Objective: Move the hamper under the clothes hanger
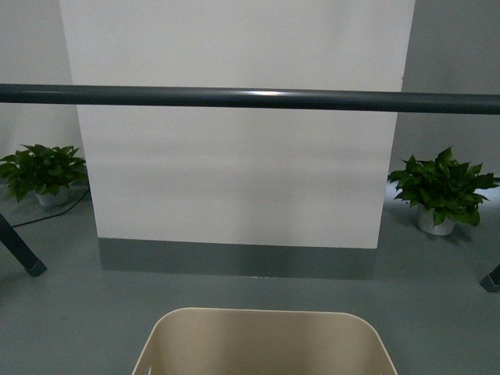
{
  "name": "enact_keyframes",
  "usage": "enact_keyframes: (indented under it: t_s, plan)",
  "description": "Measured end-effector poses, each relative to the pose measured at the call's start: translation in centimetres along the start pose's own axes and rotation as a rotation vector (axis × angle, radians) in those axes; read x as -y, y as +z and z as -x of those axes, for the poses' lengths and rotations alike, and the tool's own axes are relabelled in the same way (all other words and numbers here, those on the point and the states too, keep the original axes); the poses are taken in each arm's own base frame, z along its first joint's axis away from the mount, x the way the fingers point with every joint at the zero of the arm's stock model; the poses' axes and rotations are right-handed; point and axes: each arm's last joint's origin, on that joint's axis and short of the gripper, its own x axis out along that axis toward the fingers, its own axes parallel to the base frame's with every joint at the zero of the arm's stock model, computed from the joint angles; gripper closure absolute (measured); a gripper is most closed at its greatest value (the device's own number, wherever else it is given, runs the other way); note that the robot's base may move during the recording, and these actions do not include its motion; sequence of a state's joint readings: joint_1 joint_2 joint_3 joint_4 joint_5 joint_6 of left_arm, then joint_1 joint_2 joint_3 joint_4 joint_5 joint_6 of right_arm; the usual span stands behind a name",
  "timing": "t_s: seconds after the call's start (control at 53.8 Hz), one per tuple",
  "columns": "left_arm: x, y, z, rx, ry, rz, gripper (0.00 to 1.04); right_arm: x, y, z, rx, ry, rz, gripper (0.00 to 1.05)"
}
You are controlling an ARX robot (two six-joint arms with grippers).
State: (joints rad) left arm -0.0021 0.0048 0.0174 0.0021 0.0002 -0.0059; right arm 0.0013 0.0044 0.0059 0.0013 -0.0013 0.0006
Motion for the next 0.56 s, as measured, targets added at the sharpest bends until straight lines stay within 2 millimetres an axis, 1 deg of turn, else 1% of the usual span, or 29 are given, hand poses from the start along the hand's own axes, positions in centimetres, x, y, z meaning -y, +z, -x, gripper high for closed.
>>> enact_keyframes:
  t_s: [0.037,0.056,0.112,0.13,0.279,0.335,0.372,0.409,0.521,0.558]
  plan:
    - [0.00,0.00,0.00,0.000,0.000,0.000,1.01,0.00,0.00,0.00,0.000,0.000,0.000,1.03]
    - [0.00,0.00,0.00,0.000,0.000,0.001,1.00,0.00,0.00,0.00,0.000,0.000,0.001,1.03]
    - [0.00,0.00,0.00,0.000,0.000,0.000,0.89,0.00,0.00,0.00,0.000,0.000,0.001,0.94]
    - [0.00,0.00,0.00,0.000,0.000,0.000,0.87,0.00,0.00,0.00,0.000,0.000,0.001,0.92]
    - [0.00,0.00,0.00,0.000,0.000,0.000,0.57,0.00,0.00,0.00,0.000,0.000,0.001,0.62]
    - [0.00,0.00,0.00,0.000,0.000,0.000,0.50,0.00,0.00,0.00,0.000,0.000,0.001,0.55]
    - [0.00,0.00,0.00,0.000,0.000,0.000,0.43,0.00,0.00,0.00,0.000,0.000,0.001,0.48]
    - [0.00,0.00,0.00,0.000,0.000,0.000,0.39,0.00,0.00,0.00,0.000,0.000,0.001,0.44]
    - [0.00,0.00,0.00,0.000,0.000,0.000,0.18,0.00,0.00,0.00,0.000,0.000,0.001,0.23]
    - [0.00,0.00,0.00,0.000,0.000,0.000,0.09,0.00,0.00,0.00,0.000,0.000,0.001,0.14]
